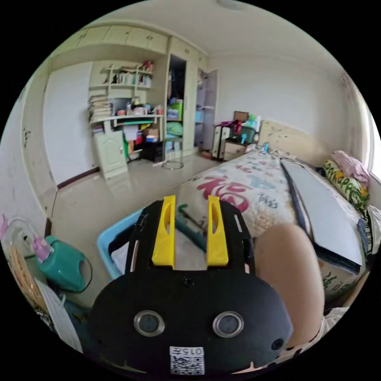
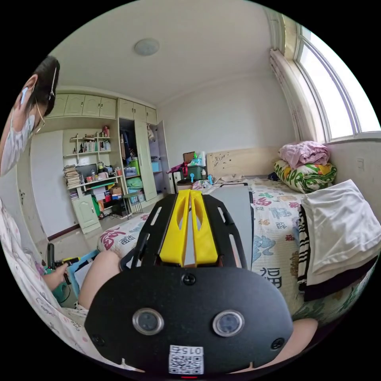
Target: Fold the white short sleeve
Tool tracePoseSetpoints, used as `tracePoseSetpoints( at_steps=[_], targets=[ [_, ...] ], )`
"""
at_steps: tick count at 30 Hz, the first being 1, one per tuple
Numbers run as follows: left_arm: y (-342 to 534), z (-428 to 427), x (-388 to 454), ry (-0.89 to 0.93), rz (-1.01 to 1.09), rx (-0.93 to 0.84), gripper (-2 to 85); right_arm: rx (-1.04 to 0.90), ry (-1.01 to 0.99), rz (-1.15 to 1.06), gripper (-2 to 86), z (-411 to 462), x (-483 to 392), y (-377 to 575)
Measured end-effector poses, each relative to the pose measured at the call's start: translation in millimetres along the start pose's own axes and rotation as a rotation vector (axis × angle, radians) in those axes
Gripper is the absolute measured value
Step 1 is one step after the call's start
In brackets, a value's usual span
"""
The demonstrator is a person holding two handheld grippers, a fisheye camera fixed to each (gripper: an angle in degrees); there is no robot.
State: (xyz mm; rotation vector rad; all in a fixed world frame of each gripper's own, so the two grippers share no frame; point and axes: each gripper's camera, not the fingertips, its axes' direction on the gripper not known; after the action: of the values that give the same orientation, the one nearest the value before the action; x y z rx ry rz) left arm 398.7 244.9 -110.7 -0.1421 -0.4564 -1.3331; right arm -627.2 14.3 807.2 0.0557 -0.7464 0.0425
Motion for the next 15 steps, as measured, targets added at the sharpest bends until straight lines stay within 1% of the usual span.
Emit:
tracePoseSetpoints(
  at_steps=[1,2,4,7,8,10,12,13,15],
  targets=[
    [15.0,25.5,0.6,0.075,0.03,-0.061,13.7,-0.008,-0.008,-0.004,-0.9,0.2,-9.4,-2.8],
    [21.9,39.3,3.7,0.118,0.055,-0.096,13.8,-0.025,-0.017,-0.016,-0.9,1.5,-29.4,-6.3],
    [46.0,94.7,20.6,0.183,0.125,-0.229,14.2,-0.053,-0.027,-0.038,-0.9,5.3,-60.8,-8.1],
    [57.8,156.7,27.2,0.275,0.103,-0.339,14.2,-0.099,-0.057,-0.082,-0.9,9.9,-111.7,-8.2],
    [57.4,167.2,29.8,0.279,0.113,-0.36,14.4,-0.114,-0.067,-0.103,-1.0,10.4,-129.9,-8.2],
    [51.8,197.0,41.8,0.221,0.174,-0.415,15.5,-0.136,-0.074,-0.137,-1.0,9.1,-154.3,-9.2],
    [48.5,213.2,43.0,0.185,0.185,-0.443,15.5,-0.145,-0.077,-0.172,-1.0,2.7,-179.7,-8.1],
    [49.0,223.9,40.9,0.134,0.19,-0.474,14.5,-0.146,-0.079,-0.18,-1.0,1.0,-184.6,-7.0],
    [51.6,233.2,34.0,0.119,0.201,-0.486,12.0,-0.18,-0.101,-0.19,-1.0,-0.5,-195.7,-2.5]
  ],
)
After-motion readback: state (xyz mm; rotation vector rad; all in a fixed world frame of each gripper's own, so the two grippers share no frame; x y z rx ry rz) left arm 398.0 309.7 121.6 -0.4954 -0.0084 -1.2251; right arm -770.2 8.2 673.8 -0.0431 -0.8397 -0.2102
